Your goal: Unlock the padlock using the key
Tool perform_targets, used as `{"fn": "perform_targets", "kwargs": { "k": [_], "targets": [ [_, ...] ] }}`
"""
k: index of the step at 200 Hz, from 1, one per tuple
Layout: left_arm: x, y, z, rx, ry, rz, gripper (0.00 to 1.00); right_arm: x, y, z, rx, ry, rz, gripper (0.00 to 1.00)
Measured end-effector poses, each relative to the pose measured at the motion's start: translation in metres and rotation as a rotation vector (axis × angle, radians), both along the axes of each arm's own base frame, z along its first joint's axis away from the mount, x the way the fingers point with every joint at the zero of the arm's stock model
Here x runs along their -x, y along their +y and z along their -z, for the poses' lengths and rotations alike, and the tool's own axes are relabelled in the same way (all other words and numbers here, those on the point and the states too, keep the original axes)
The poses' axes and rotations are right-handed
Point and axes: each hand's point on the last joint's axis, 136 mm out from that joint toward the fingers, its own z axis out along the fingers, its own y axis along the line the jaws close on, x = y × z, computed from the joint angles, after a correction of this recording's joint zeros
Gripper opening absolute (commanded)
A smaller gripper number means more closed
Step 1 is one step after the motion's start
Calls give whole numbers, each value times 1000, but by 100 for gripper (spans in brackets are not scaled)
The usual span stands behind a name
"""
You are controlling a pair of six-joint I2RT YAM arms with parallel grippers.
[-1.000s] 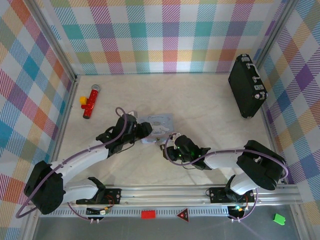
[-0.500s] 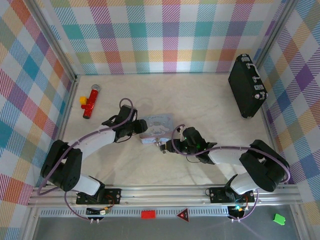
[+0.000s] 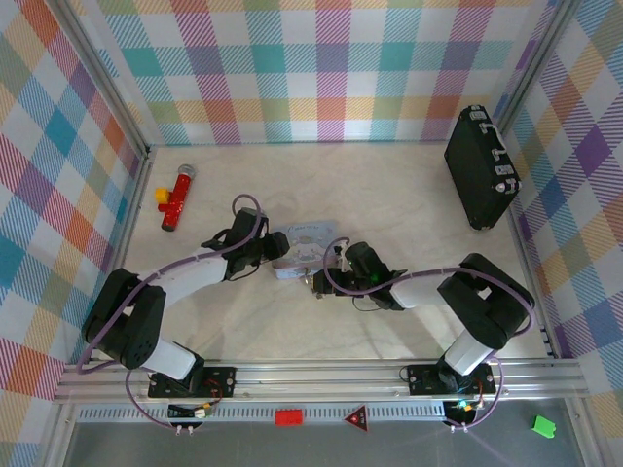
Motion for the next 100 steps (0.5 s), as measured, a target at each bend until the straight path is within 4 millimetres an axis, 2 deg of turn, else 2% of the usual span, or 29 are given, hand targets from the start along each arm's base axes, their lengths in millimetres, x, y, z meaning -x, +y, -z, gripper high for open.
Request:
{"fn": "perform_targets", "kwargs": {
  "k": [100],
  "targets": [
    [4,15,-1,29,-51,-99,45,-7,13,7,61,1,23,45]
  ]
}}
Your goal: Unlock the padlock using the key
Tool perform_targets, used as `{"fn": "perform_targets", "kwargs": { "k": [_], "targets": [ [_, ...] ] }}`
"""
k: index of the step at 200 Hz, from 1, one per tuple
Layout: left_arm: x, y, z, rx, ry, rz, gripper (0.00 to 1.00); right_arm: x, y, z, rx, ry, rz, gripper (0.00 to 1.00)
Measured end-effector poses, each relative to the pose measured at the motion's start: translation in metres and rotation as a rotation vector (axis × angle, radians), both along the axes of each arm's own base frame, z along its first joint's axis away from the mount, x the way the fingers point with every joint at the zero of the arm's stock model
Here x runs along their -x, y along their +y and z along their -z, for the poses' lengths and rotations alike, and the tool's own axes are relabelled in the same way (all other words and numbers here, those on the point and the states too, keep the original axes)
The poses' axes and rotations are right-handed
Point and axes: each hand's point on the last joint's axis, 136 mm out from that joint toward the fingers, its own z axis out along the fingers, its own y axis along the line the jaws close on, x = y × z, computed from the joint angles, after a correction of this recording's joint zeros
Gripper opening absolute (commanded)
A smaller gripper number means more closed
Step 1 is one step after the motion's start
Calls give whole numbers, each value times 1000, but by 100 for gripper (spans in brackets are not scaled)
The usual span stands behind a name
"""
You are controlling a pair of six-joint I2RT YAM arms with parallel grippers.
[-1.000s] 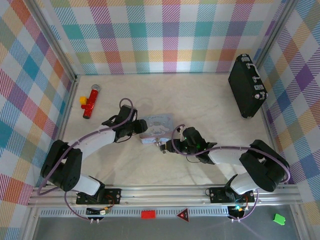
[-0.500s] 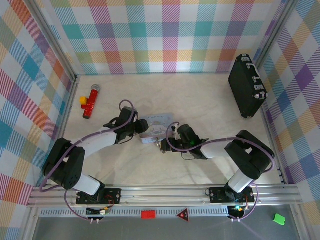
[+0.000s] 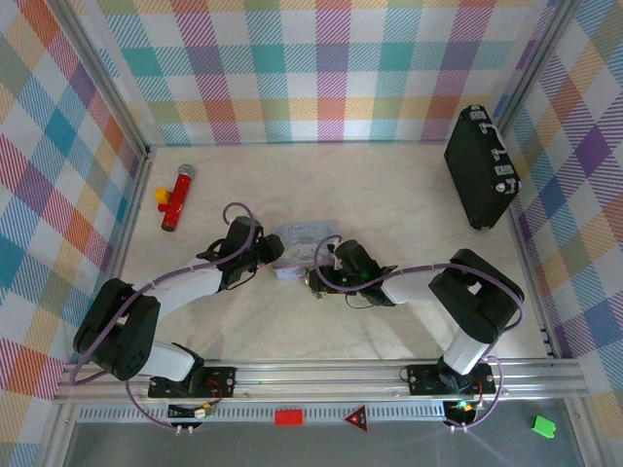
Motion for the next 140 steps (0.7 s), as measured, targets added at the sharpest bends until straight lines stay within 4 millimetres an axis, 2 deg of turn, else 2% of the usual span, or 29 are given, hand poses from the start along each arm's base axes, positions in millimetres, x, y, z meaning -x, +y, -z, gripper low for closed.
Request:
{"fn": "perform_targets", "kwargs": {
  "k": [22,57,100,140],
  "targets": [
    [0,0,0,4,-1,-6,45,-2,2,2,25,-12,-3,37],
    [-5,11,0,-19,-13,-51,45,-6,26,-2,2,-45,-35,29],
    [-6,12,0,-25,-16,-58,44,1,33,-5,-17,-40,-61,15],
    [-6,12,1,-19,-22,-59,44,3,35,-8,-34,-26,-67,10]
  ]
}}
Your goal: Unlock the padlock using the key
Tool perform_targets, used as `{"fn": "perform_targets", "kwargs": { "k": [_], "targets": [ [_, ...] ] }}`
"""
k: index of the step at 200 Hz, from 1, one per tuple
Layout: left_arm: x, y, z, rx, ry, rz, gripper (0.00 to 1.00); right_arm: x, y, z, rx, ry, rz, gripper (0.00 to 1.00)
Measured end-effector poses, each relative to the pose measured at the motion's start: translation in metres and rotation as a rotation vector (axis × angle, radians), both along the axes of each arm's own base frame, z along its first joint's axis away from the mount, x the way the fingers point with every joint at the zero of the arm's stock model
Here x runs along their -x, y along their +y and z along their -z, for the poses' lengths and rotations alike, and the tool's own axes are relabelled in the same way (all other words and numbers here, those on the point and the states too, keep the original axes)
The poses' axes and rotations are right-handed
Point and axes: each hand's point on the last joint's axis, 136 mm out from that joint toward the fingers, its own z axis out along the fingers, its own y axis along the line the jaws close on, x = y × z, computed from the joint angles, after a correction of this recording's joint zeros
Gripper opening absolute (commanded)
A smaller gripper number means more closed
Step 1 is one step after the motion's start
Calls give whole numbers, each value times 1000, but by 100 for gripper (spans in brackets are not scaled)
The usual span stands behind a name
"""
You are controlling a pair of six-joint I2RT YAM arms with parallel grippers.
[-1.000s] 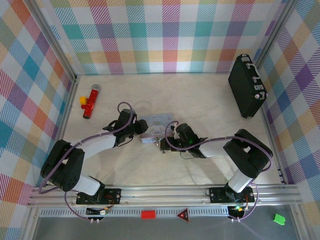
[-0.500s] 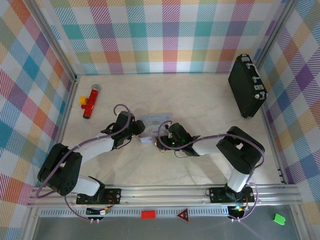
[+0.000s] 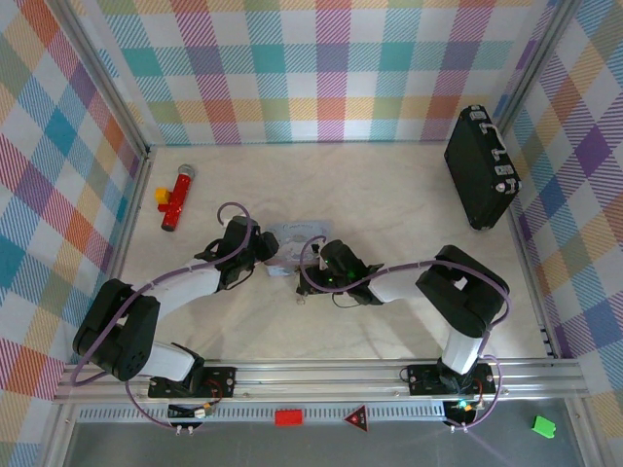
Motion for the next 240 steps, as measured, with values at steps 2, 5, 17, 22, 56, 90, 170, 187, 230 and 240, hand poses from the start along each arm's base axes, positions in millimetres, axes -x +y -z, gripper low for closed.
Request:
{"fn": "perform_targets", "kwargs": {
  "k": [2,5,17,22,56,90,170,187,230,240],
  "targets": [
    [0,0,0,0,-1,0,44,0,0,0,0,1,0,10],
    [0,0,0,1,-1,0,44,0,0,0,-2,3,2,10],
    [0,0,0,2,-4,-1,44,0,1,-1,-8,12,7,10],
    [0,0,0,2,-4,-1,44,0,1,-1,-11,16,10,10],
    [0,0,1,5,-4,-6,44,1,1,-1,-19,33,17,23],
    [1,1,1,14,-4,-14,44,4,2,1,-11,36,10,30],
    [1,2,1,19,-6,-22,44,13,20,7,120,41,-7,40],
    [1,2,1,22,-10,-22,43,14,25,11,179,40,-11,40],
    [2,2,0,25,-13,-25,43,11,26,15,260,49,2,32],
    [2,2,1,25,-12,-25,43,10,25,15,266,47,7,28]
  ]
}}
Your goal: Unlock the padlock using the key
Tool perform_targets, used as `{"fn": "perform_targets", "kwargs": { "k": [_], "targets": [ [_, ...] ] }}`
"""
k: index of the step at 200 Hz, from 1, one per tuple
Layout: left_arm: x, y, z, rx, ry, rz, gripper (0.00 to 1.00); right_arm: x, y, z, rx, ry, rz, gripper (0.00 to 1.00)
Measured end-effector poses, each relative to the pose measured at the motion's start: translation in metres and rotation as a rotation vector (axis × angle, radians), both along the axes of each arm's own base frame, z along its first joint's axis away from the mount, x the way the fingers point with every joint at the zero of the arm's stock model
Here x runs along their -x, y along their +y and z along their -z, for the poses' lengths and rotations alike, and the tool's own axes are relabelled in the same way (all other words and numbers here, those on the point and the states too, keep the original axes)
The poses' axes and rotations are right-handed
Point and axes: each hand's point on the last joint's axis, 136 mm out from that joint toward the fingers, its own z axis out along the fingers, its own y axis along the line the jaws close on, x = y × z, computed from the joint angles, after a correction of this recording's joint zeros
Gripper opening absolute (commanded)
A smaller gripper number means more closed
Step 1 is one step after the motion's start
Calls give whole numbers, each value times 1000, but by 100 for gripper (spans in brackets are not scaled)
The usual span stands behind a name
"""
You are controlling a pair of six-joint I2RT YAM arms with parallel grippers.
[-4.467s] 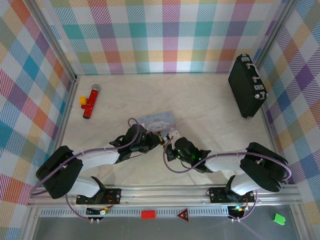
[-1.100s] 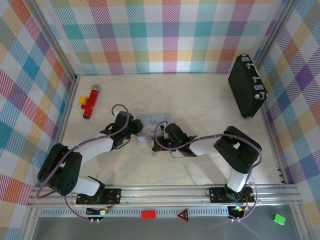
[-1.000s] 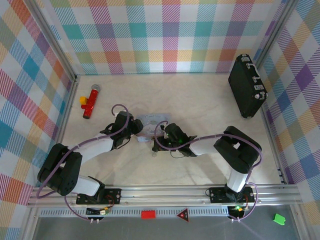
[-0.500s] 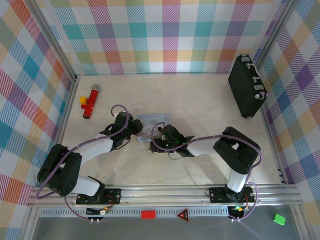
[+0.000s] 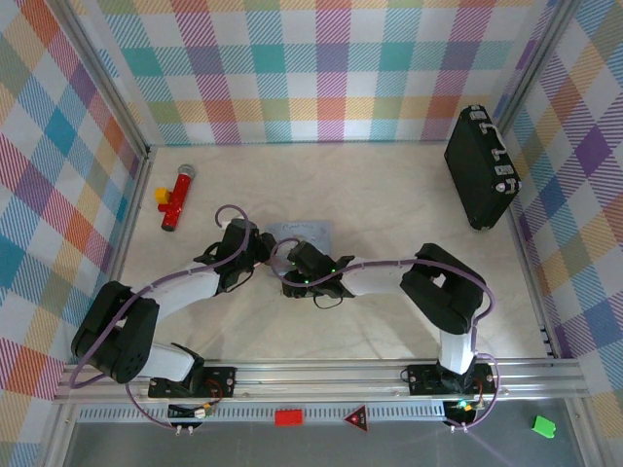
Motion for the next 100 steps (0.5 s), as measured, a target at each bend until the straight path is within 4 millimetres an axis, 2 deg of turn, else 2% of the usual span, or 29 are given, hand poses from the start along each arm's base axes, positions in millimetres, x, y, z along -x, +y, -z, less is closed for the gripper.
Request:
{"fn": "perform_targets", "kwargs": {
  "k": [41,57,100],
  "targets": [
    [1,0,0,-5,-4,-2,43,-1,-7,-4,-54,-8,39,9],
    [3,0,1,-5,-6,-2,43,3,-16,-6,-98,4,53,5],
    [8,-7,0,-2,-22,-16,41,-10,-35,-15,-242,25,150,0]
  ]
}}
